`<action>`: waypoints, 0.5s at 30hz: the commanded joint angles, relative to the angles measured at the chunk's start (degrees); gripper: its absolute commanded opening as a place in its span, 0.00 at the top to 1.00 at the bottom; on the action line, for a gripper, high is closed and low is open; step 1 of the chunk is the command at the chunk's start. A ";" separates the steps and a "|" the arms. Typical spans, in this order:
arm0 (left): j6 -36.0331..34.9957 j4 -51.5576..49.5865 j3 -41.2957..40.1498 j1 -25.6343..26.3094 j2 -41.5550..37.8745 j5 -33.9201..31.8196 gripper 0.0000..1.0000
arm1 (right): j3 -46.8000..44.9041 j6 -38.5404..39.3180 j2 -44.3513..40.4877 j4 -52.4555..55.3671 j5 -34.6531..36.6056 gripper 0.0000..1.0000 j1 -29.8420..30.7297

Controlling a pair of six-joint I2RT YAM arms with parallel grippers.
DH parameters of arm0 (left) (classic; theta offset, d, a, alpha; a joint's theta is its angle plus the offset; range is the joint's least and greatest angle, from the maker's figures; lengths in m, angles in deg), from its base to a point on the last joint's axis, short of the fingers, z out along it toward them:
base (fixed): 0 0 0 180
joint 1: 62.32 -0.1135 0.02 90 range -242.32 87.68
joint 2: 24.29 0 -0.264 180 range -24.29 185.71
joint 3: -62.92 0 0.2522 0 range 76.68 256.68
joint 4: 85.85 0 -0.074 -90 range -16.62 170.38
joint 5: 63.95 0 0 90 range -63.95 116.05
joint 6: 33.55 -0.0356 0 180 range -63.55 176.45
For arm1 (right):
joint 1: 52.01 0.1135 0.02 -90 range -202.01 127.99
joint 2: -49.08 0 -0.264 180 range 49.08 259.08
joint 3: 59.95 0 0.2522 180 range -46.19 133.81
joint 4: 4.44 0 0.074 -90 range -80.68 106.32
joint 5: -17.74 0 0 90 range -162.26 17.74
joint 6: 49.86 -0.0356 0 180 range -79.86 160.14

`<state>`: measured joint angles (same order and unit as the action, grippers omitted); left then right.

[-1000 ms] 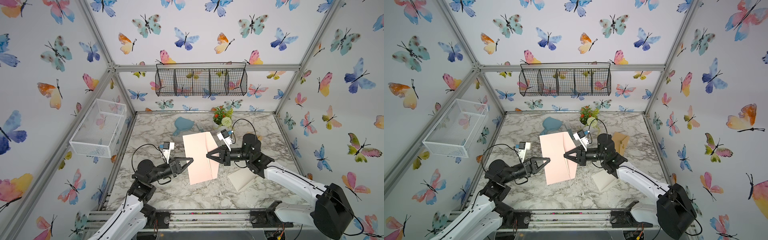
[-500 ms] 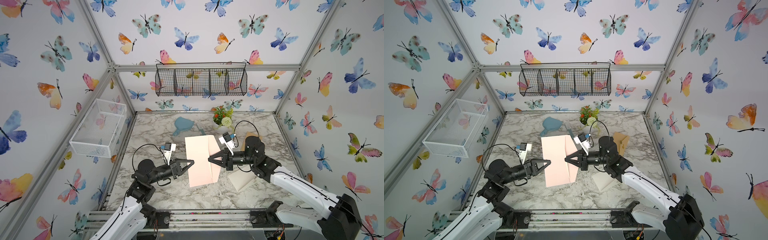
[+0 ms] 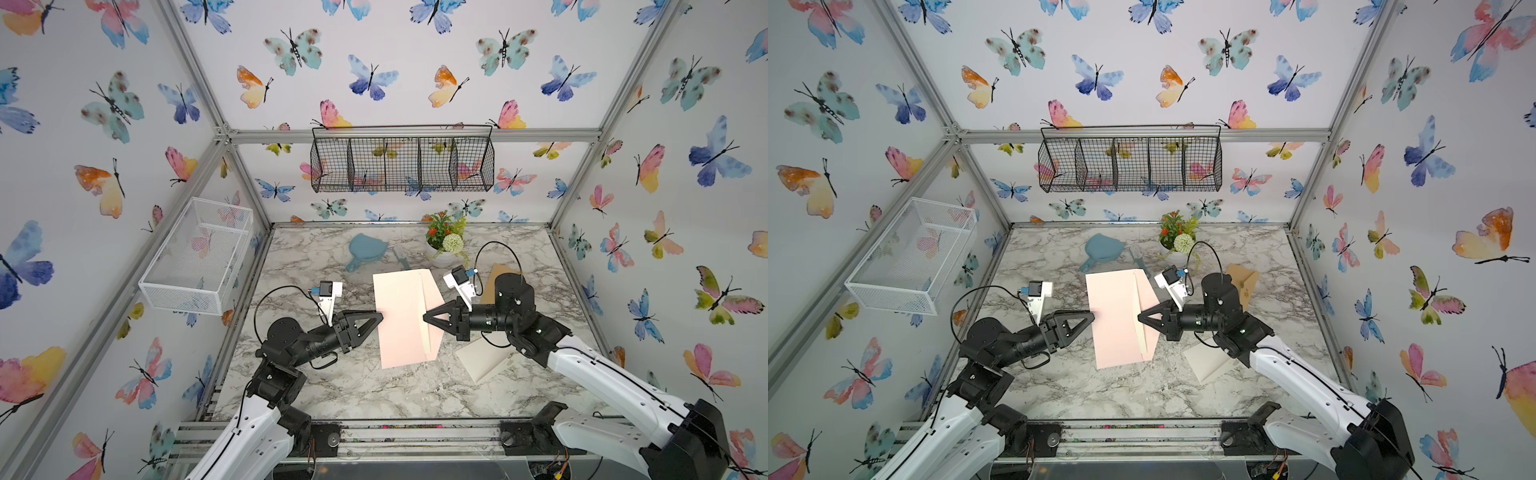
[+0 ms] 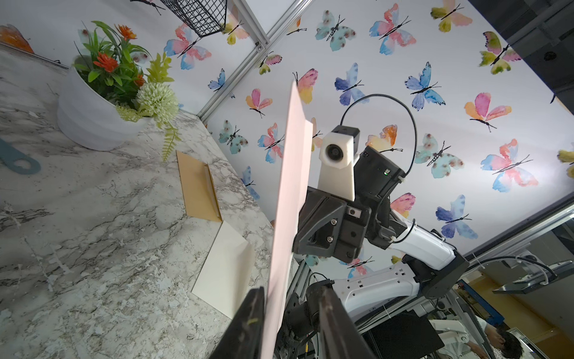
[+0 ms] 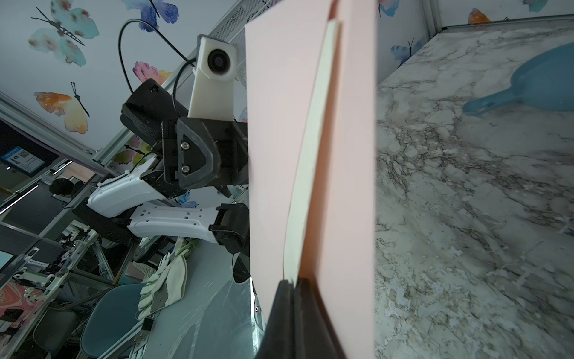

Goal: Take the letter paper out of the envelope
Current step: Take out the letter paper from the envelope.

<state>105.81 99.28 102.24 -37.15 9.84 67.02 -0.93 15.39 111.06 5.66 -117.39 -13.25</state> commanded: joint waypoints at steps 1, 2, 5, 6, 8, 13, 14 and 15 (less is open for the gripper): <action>-0.77 0.07 1.12 -0.36 -0.50 -0.84 0.68 | 0.10 0.80 -0.29 0.41 0.22 0.99 0.00; -0.51 0.57 1.00 -0.34 -0.36 -0.73 0.71 | 0.10 0.78 -0.29 0.32 0.23 0.99 0.00; 0.58 2.85 0.03 -0.33 0.21 -0.21 0.85 | 0.01 0.36 -0.36 -0.70 -0.26 0.99 0.01; 0.86 3.53 -0.27 -0.34 0.42 -0.10 0.89 | -0.20 -0.20 -0.37 -1.63 -0.65 0.99 0.00; 1.30 4.56 -0.73 -0.34 0.83 0.02 0.93 | -0.64 -1.37 -0.46 -3.73 -1.49 0.99 0.00; 0.99 4.43 -0.66 -0.39 1.14 0.12 0.97 | -0.65 -1.16 -0.50 -3.45 -1.25 0.99 0.00; 0.34 3.34 -0.33 -0.40 1.03 -0.13 0.97 | -0.48 -0.47 -0.68 -2.25 -0.83 0.99 0.01; -0.39 2.20 0.13 -0.41 0.71 -0.51 0.98 | -0.37 0.21 -0.80 -1.02 -0.33 0.99 0.00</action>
<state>106.90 101.95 101.52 -37.26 11.21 67.02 -1.04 14.36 111.06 4.17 -117.69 -13.29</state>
